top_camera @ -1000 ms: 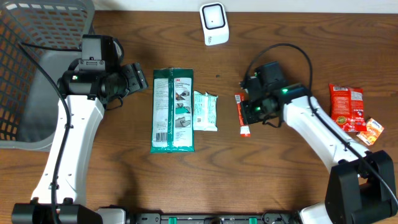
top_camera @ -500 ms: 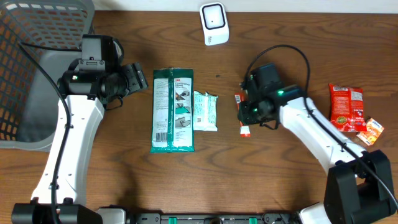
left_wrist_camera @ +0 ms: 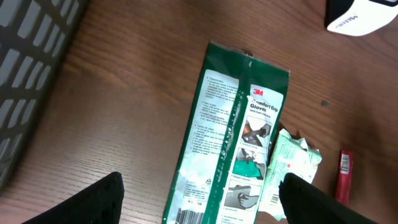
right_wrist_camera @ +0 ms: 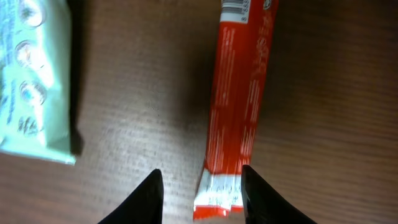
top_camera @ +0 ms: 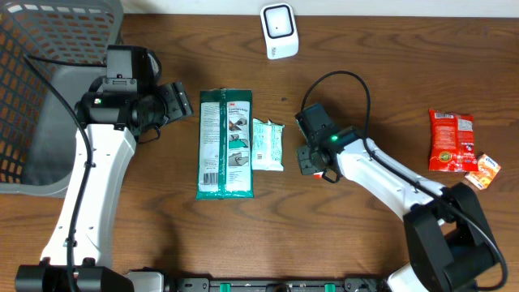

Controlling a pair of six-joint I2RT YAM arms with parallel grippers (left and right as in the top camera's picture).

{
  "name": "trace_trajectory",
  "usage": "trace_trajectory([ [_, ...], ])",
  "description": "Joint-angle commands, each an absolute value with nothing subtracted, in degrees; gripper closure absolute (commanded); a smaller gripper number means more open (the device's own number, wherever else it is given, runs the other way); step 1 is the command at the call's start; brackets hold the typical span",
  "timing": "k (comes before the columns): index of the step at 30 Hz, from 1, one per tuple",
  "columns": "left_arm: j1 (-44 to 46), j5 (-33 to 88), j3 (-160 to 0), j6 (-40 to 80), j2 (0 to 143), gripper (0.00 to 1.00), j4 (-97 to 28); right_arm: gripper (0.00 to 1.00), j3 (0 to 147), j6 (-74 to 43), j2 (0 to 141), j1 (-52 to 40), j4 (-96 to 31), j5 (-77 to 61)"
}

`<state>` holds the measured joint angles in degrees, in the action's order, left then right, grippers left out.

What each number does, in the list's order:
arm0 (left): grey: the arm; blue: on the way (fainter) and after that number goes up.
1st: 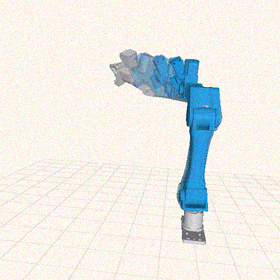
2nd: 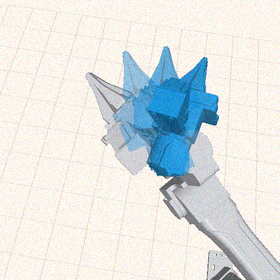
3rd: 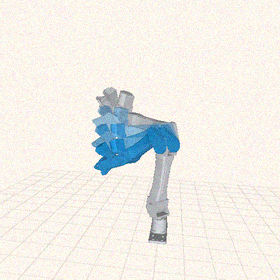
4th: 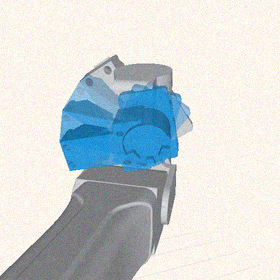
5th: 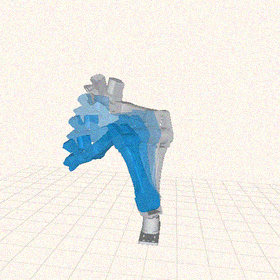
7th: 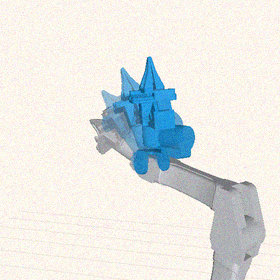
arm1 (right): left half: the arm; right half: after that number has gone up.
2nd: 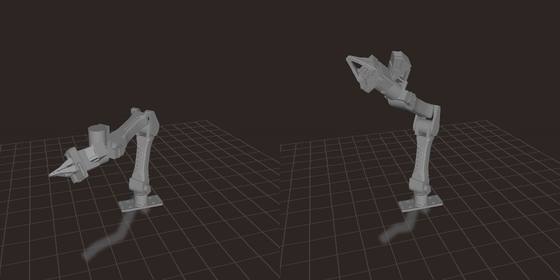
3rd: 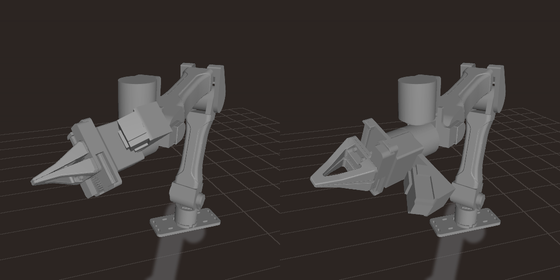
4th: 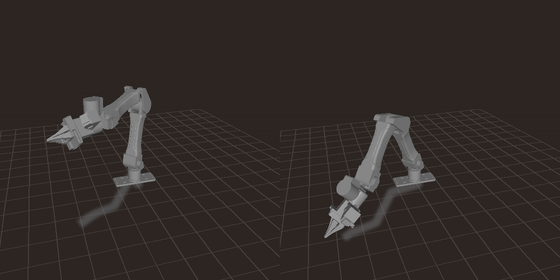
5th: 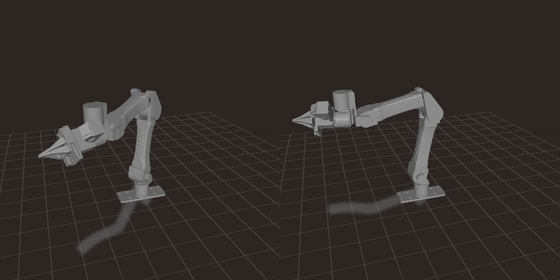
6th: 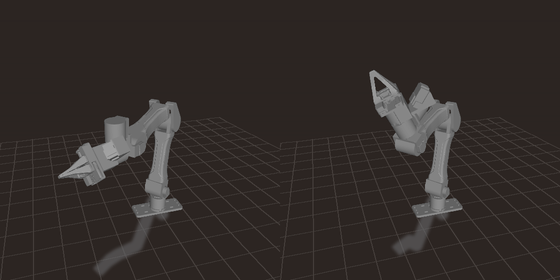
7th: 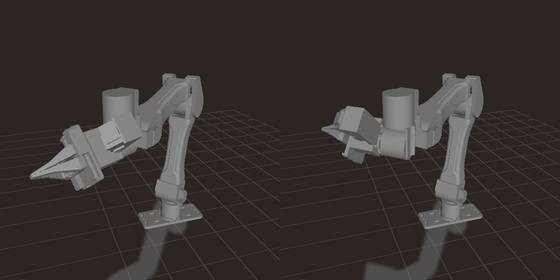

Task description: Scan the item barcode

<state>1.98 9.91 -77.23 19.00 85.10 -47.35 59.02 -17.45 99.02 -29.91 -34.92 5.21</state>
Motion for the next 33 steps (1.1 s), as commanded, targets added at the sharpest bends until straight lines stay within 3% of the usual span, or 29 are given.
trace_trajectory([
  [1,1.8,9.4,-77.1,18.2,85.6,0.19,-47.4,0.59,58.5,-19.3,101.6,-29.2,-33.5,7.0],
  [21,1.8,9.4,-77.1,18.2,85.6,0.19,-47.4,0.59,58.6,-18.0,105.0,-24.7,-19.7,7.7],
  [33,1.8,9.4,-77.1,18.2,85.6,0.19,-47.4,0.61,58.5,-18.0,108.7,-24.7,-18.4,7.7],
])
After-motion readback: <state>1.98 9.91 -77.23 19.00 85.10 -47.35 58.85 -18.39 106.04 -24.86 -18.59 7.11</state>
